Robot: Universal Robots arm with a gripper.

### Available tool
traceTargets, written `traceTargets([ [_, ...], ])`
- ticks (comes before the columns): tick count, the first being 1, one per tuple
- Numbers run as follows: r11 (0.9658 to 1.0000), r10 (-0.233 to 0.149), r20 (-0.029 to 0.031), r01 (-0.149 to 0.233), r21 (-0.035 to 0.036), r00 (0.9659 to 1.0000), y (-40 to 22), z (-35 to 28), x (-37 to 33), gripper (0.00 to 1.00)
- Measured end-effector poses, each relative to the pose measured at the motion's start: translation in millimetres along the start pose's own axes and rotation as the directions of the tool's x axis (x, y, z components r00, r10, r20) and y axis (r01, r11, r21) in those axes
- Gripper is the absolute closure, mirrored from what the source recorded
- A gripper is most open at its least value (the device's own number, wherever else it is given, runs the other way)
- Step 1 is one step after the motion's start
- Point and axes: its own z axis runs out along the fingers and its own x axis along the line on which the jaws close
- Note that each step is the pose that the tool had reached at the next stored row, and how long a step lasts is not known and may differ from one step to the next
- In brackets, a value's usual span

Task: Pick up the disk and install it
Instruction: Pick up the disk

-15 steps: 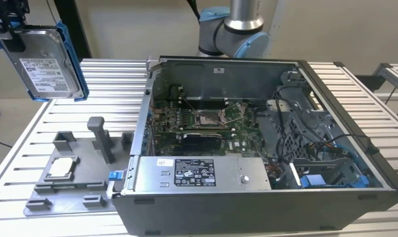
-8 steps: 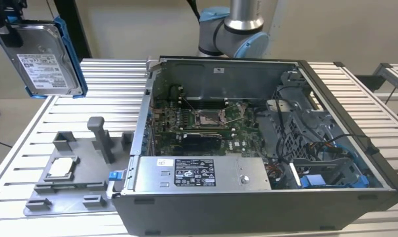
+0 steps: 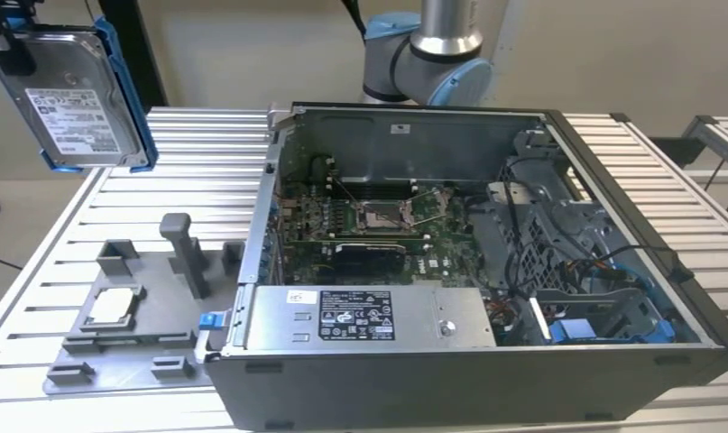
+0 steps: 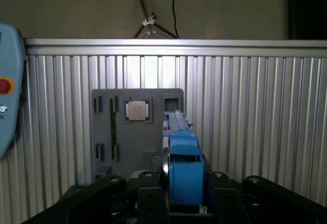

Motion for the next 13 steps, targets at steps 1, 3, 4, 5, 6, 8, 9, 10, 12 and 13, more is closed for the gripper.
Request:
traceTargets([
  [1, 1.0000, 0.000, -0.0001, 0.000, -0.0001, 1.0000, 0.0, -0.9, 0.0, 1.00],
  [3, 1.0000, 0.000, 0.0000, 0.000, -0.0001, 1.0000, 0.0, -2.2, 0.0, 1.00],
  [4, 1.0000, 0.000, 0.0000, 0.000, 0.0000, 1.0000, 0.0, -2.2, 0.0, 1.00],
  [5, 1.0000, 0.000, 0.0000, 0.000, -0.0001, 1.0000, 0.0, -2.2, 0.0, 1.00],
  [6, 1.0000, 0.000, -0.0001, 0.000, 0.0000, 1.0000, 0.0, -2.2, 0.0, 1.00],
  [8, 1.0000, 0.000, -0.0001, 0.000, 0.0000, 1.0000, 0.0, -2.2, 0.0, 1.00],
  [9, 1.0000, 0.000, -0.0002, 0.000, -0.0002, 1.0000, 0.0, -2.6, 0.0, 1.00],
  [10, 1.0000, 0.000, -0.0002, 0.000, -0.0003, 1.0000, 0.0, -3.8, 0.0, 1.00],
  [12, 1.0000, 0.000, -0.0002, 0.000, -0.0001, 1.0000, -0.1, -8.8, 0.0, 1.00],
  [13, 1.0000, 0.000, -0.0002, 0.000, -0.0002, 1.0000, -0.1, -11.8, 0.0, 1.00],
])
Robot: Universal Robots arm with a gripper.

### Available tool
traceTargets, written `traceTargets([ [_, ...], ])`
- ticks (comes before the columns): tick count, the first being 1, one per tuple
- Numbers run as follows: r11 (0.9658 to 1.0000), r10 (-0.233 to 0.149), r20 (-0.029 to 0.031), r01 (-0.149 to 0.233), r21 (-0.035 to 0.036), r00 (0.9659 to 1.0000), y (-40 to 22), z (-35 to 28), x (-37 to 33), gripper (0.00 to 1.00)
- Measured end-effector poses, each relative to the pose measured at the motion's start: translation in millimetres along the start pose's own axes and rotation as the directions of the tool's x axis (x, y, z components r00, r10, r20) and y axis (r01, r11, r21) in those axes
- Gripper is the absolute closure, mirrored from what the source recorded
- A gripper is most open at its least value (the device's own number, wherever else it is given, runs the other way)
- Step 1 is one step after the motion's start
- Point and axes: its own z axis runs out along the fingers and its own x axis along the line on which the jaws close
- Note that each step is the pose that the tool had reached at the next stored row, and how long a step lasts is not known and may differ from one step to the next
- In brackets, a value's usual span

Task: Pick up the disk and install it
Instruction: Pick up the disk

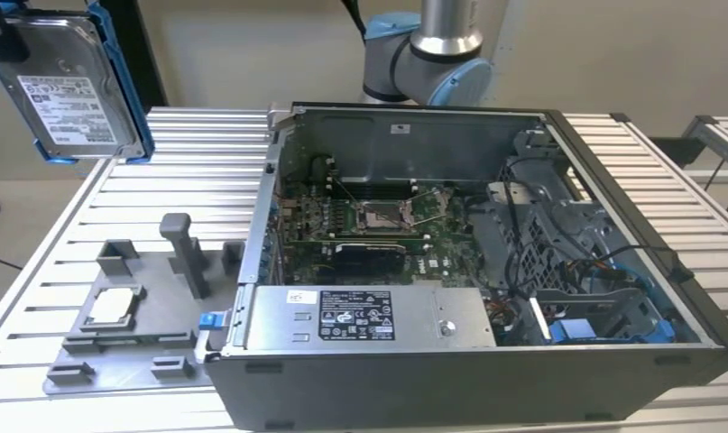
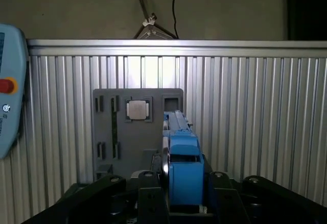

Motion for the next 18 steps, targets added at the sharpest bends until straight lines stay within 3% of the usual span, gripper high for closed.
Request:
traceTargets([
  [8, 1.0000, 0.000, 0.0001, 0.000, 0.0000, 1.0000, -0.2, -21.9, 0.1, 1.00],
  [18, 1.0000, 0.000, 0.0001, 0.000, 0.0001, 1.0000, -0.2, -23.4, 0.1, 1.00],
])
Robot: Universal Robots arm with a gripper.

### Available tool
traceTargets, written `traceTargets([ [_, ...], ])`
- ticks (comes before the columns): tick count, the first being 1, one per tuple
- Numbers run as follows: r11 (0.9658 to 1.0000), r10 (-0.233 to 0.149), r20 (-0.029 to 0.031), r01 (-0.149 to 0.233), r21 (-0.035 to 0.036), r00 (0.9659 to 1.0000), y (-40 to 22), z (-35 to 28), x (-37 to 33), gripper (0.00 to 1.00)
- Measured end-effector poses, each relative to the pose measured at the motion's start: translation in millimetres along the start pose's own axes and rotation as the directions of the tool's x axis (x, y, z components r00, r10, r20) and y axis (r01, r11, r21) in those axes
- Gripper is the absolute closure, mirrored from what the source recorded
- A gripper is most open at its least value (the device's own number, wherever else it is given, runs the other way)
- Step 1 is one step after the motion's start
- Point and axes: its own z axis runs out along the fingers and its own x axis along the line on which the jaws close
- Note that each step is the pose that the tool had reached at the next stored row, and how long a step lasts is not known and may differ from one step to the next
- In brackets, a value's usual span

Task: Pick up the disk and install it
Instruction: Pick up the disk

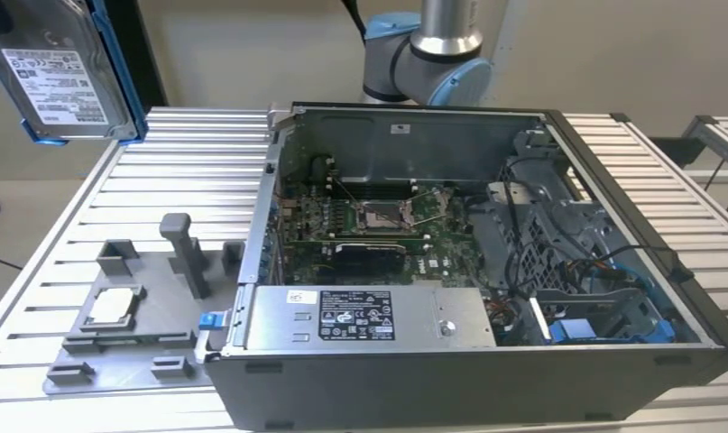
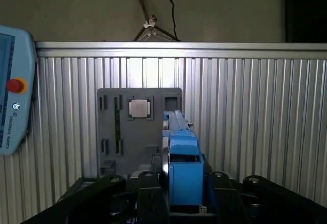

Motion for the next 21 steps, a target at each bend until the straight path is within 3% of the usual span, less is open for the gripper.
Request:
traceTargets([
  [7, 1.0000, 0.000, 0.0000, 0.000, 0.0000, 1.0000, -0.9, 0.0, 0.0, 1.00],
  [21, 1.0000, 0.000, -0.0001, 0.000, 0.0000, 1.0000, -12.2, 0.1, -0.1, 1.00],
])
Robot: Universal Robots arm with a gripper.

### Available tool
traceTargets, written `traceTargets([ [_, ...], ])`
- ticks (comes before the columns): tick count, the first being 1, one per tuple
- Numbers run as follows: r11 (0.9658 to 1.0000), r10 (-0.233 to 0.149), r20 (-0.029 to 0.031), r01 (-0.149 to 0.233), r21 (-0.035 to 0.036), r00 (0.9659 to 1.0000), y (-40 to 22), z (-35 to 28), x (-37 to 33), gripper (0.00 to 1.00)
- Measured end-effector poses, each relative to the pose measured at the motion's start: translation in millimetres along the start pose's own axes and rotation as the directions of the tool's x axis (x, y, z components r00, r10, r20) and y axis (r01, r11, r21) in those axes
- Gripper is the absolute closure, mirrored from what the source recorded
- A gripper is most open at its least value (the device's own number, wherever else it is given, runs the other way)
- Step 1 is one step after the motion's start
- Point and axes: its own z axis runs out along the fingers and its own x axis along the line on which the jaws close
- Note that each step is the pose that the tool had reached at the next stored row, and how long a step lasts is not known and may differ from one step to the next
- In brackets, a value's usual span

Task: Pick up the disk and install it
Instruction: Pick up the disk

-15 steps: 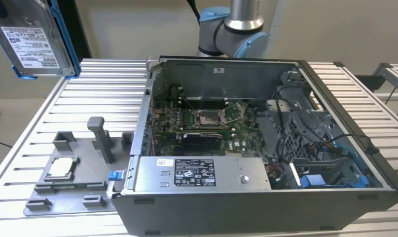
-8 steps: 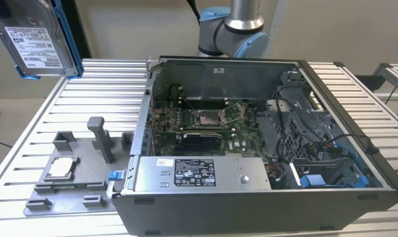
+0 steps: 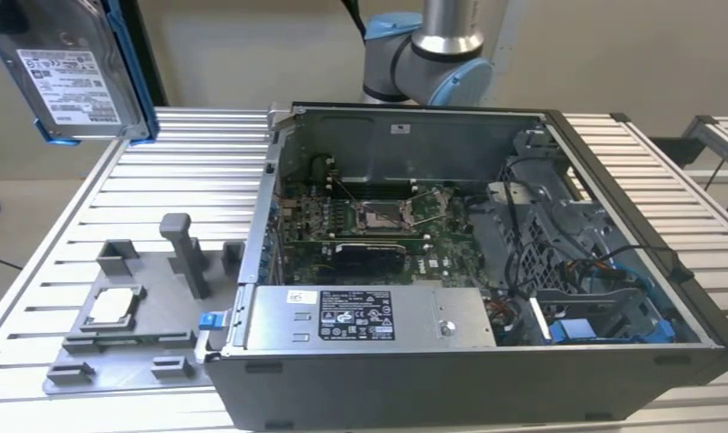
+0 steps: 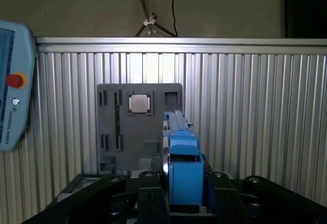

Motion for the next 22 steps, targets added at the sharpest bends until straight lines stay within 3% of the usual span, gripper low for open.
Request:
traceTargets([
  [14, 1.0000, 0.000, 0.0000, 0.000, 0.0000, 1.0000, -11.5, 0.1, -0.1, 1.00],
  [22, 1.0000, 0.000, 0.0000, 0.000, -0.0001, 1.0000, -21.3, 0.2, -0.1, 1.00],
])
